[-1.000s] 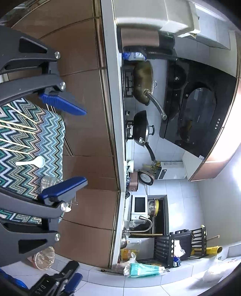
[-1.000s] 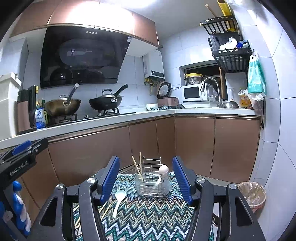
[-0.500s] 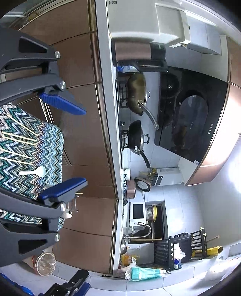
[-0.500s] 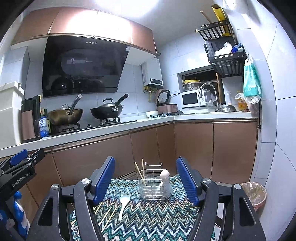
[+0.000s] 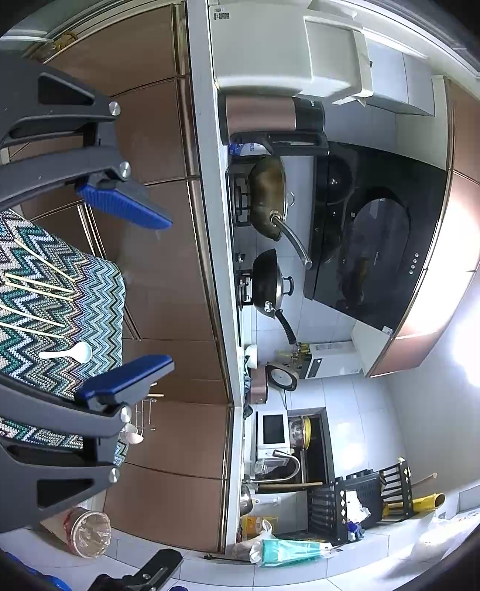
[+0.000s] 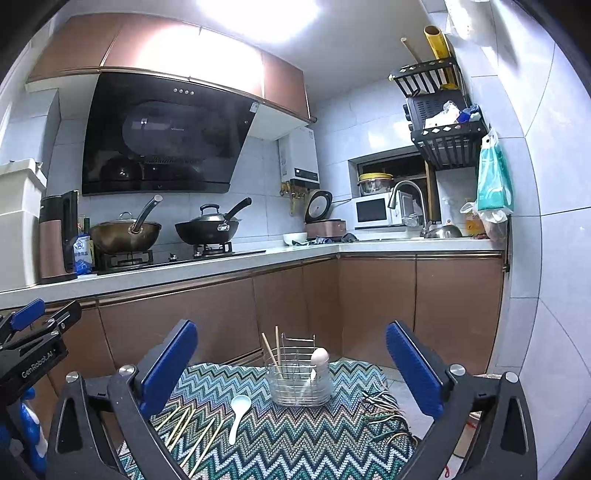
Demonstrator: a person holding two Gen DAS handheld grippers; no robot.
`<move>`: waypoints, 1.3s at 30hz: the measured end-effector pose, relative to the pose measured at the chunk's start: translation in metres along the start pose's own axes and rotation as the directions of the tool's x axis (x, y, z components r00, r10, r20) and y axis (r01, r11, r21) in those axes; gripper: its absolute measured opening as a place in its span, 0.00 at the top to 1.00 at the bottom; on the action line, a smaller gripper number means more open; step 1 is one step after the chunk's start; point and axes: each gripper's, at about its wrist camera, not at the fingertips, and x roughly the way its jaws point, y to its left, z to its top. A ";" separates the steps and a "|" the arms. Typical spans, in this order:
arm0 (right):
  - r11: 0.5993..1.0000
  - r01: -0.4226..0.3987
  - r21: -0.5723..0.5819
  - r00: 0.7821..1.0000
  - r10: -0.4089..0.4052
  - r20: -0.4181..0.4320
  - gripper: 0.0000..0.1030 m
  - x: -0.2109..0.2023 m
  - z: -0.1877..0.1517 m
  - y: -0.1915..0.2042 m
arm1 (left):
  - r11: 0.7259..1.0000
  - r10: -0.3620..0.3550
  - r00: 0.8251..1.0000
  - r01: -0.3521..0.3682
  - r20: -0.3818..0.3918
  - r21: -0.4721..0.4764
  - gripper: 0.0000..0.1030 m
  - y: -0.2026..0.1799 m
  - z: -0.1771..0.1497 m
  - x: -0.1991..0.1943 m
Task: Organize utensils
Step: 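Withdraw both open tools from the holder back above the table, then grasp a third white spoon with the right tool while the left grasps a chopstick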
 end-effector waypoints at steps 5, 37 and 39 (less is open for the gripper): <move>1.000 0.022 0.006 1.000 -0.022 0.000 0.00 0.001 -0.002 -0.001 | 1.000 0.001 0.999 -0.001 0.037 -0.007 0.33 0.000 0.001 -0.006; 0.968 -0.247 0.040 0.819 0.231 -0.526 0.32 0.191 -0.103 0.044 | 0.959 -0.285 0.798 0.229 -0.532 -0.170 0.34 0.095 -0.080 0.203; 0.963 -0.268 0.020 0.790 0.232 -0.567 0.42 0.216 -0.117 0.056 | 0.942 -0.337 0.731 0.262 -0.594 -0.211 0.34 0.095 -0.100 0.229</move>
